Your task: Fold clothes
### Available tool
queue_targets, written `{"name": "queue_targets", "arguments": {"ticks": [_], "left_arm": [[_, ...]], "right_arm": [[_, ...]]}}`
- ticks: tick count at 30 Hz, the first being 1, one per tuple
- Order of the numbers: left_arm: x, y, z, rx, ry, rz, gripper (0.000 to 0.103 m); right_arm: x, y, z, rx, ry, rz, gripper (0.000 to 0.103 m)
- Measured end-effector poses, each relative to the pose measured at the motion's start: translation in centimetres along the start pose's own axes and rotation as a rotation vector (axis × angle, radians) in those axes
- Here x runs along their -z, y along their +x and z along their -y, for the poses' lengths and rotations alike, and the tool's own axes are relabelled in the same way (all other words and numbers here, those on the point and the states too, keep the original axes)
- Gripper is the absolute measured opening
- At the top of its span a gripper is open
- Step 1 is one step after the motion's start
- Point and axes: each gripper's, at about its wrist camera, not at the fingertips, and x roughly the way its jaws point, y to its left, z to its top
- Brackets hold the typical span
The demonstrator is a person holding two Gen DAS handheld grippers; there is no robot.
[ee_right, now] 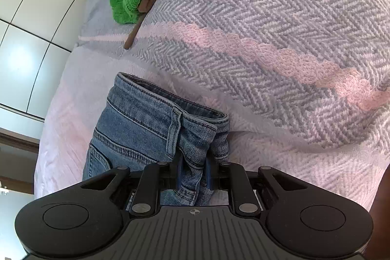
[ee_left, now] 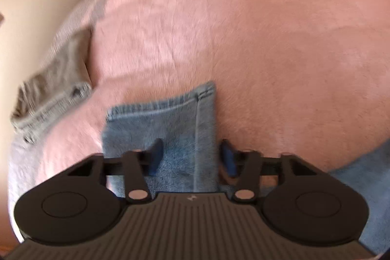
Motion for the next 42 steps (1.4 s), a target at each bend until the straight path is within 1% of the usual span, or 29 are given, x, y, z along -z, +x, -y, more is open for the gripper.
{"name": "queue_targets", "arguments": {"ticks": [1,2,4,5,6,7,9,10,11,14,15,17,19,22,24,27,28,32,36,39,42], "left_arm": [[-0.2,0.6,-0.6,0.010,-0.026,-0.014,0.004],[0.1,0.1,-1.9,0.022,-0.095,0.004,0.004],[1.7,-2.6,-6.0,0.042,-0.288,0.098,0.004],[3.0,-4.3,-8.3,0.040,-0.392,0.151,0.003],[4.5,-6.1,-10.6,0.031,-0.500,0.208,0.003],[6.3,-7.5,-12.8,0.012,-0.598,0.235,0.002],[10.5,-9.6,-17.0,-0.041,-0.778,0.246,0.002],[12.5,-10.1,-18.6,-0.048,-0.853,0.234,0.002],[14.4,-9.6,-19.6,-0.034,-0.916,0.191,0.002],[20.1,-6.8,-21.5,0.017,-1.096,0.017,0.003],[21.3,-6.2,-21.7,0.028,-1.140,0.000,0.003],[22.7,-5.7,-21.6,0.039,-1.206,0.025,0.002],[22.9,-5.8,-21.4,0.042,-1.210,0.054,0.003],[22.8,-6.4,-21.6,0.046,-1.161,0.065,0.001],[22.4,-6.9,-21.9,0.061,-1.130,0.083,0.001],[21.8,-8.3,-21.8,0.075,-1.050,0.132,0.002],[21.6,-8.6,-21.7,0.074,-1.024,0.138,0.002],[21.7,-9.3,-20.9,0.062,-0.938,0.134,0.002],[22.2,-9.0,-20.7,0.050,-0.903,0.127,0.002],[22.4,-8.3,-20.5,0.035,-0.856,0.105,0.004],[22.5,-7.2,-20.0,0.018,-0.795,0.073,0.006]], "right_arm": [[0.1,0.0,0.0,0.001,0.000,0.002,0.016],[0.1,0.0,0.0,0.002,0.000,0.005,0.016],[0.1,0.0,-0.1,0.008,-0.003,0.006,0.016],[0.1,0.1,-0.1,0.011,-0.005,0.006,0.016],[0.1,0.1,-0.2,0.014,-0.008,0.006,0.016],[0.1,0.2,-0.2,0.017,-0.010,0.006,0.016],[0.2,0.2,-0.3,0.022,-0.013,0.006,0.016],[0.2,0.3,-0.3,0.025,-0.015,0.007,0.016],[0.2,0.3,-0.4,0.029,-0.017,0.008,0.016],[0.2,0.4,-0.6,0.041,-0.017,0.006,0.016],[0.1,0.4,-0.7,0.045,-0.018,0.003,0.016],[-0.1,0.3,-0.9,0.053,-0.025,-0.006,0.016],[-0.3,0.2,-1.2,0.063,-0.035,-0.015,0.016],[-0.4,0.0,-1.7,0.075,-0.060,-0.013,0.016],[-0.4,-0.3,-2.1,0.080,-0.080,-0.006,0.015],[-0.6,-0.9,-2.2,0.067,-0.086,0.000,0.014],[-0.7,-1.1,-2.2,0.063,-0.089,-0.001,0.014],[-0.9,-1.0,-1.9,0.059,-0.094,-0.011,0.014],[-1.3,-0.8,-1.9,0.056,-0.099,-0.014,0.014],[-1.6,-0.7,-1.8,0.051,-0.097,-0.020,0.014],[-1.4,-0.7,-1.7,0.050,-0.122,-0.026,0.014]]}}
